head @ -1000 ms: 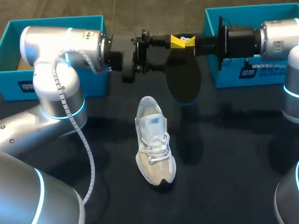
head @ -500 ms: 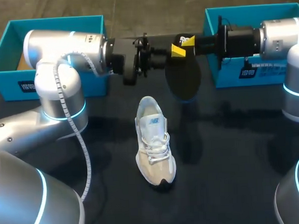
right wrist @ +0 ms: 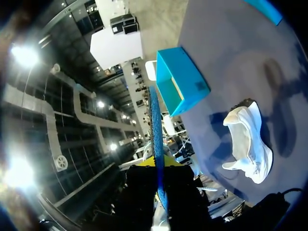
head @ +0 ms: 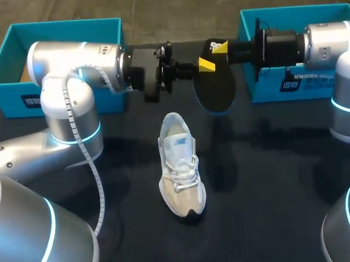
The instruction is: Take the shoe out of the shoebox, open the shoe tongue, remove and reinsert the insole, then place the shoe into the shoebox
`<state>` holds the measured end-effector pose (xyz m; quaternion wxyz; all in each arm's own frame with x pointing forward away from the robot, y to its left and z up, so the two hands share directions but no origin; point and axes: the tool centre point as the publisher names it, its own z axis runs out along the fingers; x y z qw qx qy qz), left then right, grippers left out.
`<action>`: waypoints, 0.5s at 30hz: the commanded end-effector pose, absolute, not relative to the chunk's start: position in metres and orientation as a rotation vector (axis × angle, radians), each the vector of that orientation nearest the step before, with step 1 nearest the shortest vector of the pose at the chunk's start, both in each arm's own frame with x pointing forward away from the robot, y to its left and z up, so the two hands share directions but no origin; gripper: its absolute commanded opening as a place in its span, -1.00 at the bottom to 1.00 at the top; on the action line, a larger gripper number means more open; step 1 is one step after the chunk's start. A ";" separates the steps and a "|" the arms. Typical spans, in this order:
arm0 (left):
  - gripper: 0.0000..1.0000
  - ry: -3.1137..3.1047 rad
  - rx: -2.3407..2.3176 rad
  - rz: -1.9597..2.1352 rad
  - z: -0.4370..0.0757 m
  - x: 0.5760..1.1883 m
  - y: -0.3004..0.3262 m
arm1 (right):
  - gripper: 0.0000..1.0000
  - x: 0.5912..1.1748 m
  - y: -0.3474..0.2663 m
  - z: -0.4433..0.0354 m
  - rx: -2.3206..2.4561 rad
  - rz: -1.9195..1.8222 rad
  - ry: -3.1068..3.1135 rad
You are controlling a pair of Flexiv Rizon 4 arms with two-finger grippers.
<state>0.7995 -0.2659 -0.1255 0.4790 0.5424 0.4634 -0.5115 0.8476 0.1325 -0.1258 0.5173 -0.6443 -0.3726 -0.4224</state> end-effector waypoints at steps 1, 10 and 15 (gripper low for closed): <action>-1.00 1.125 1.321 -1.252 -0.126 0.799 -0.263 | 1.00 0.846 0.129 -0.127 -1.553 -1.032 -0.905; -1.00 1.115 1.301 -1.277 -0.121 0.801 -0.250 | 1.00 0.836 0.103 -0.129 -1.512 -1.156 -1.055; -1.00 1.112 1.278 -1.285 -0.116 0.802 -0.239 | 1.00 0.821 0.086 -0.130 -1.434 -1.227 -1.123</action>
